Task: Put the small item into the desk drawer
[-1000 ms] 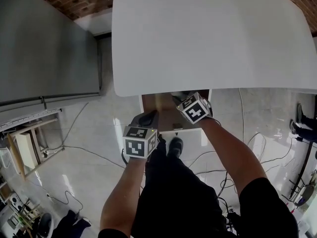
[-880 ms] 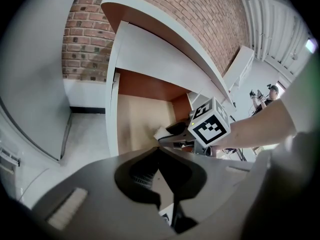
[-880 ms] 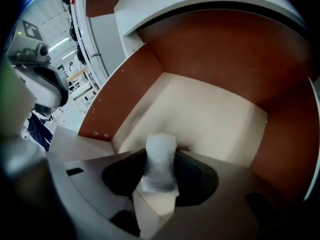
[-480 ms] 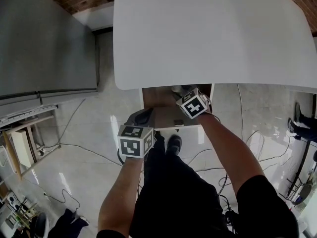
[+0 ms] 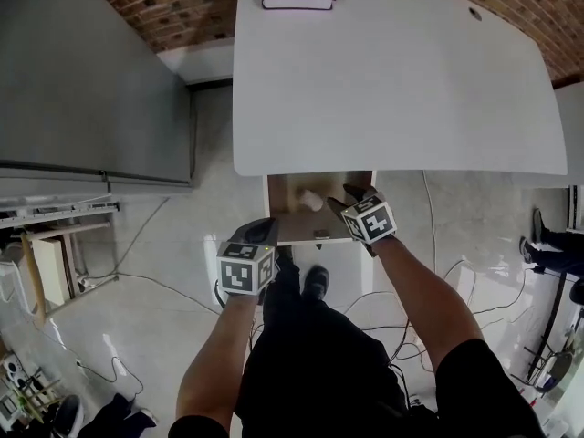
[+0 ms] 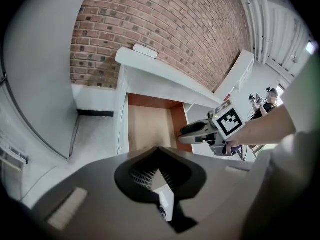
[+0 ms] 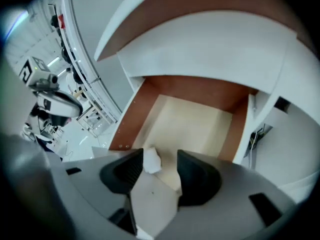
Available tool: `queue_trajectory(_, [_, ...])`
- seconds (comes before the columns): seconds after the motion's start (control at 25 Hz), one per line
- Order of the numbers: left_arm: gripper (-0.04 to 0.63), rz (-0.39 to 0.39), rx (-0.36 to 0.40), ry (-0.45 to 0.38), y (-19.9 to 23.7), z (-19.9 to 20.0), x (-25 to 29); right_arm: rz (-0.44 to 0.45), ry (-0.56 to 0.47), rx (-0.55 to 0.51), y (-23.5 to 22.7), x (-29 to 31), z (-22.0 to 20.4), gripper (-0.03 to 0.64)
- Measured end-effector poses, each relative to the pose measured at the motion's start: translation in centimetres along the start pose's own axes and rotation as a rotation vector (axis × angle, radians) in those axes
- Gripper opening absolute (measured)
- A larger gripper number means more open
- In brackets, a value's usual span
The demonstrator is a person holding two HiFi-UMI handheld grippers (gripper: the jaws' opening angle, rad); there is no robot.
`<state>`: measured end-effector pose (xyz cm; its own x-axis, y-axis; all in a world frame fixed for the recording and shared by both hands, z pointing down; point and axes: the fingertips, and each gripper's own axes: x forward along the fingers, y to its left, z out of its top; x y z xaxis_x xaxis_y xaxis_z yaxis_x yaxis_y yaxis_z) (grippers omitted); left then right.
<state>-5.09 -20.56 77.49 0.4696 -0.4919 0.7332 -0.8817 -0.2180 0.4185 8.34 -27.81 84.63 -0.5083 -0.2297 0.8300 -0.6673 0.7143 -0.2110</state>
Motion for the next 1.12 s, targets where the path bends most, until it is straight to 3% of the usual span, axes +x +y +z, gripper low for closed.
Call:
queue_trajectory(0.2, [0.012, 0.002, 0.006, -0.029, -2.2, 1.8, -3.9, 0.0, -0.018, 0.011, 1.3, -6.3, -0.3, 0.201])
queue_trajectory(0.48, [0.012, 0.014, 0.034, -0.074, -4.8, 4.2, -7.8, -0.012, -0.128, 0.062, 2.2, -13.0, 0.8, 0.199])
queue_trajectory(0.72, [0.012, 0.023, 0.067, -0.096, -7.6, 3.7, -11.6, 0.019, -0.244, 0.197, 4.4, -17.9, -0.4, 0.173])
queue_trajectory(0.96, [0.011, 0.042, 0.103, -0.118, -9.2, 4.2, -14.3, 0.051, -0.329, 0.213, 6.6, -21.2, 0.0, 0.153])
queue_trajectory(1.12, [0.012, 0.045, 0.123, -0.143, -10.2, 4.6, -16.0, 0.048, -0.394, 0.282, 6.7, -23.5, -0.1, 0.136])
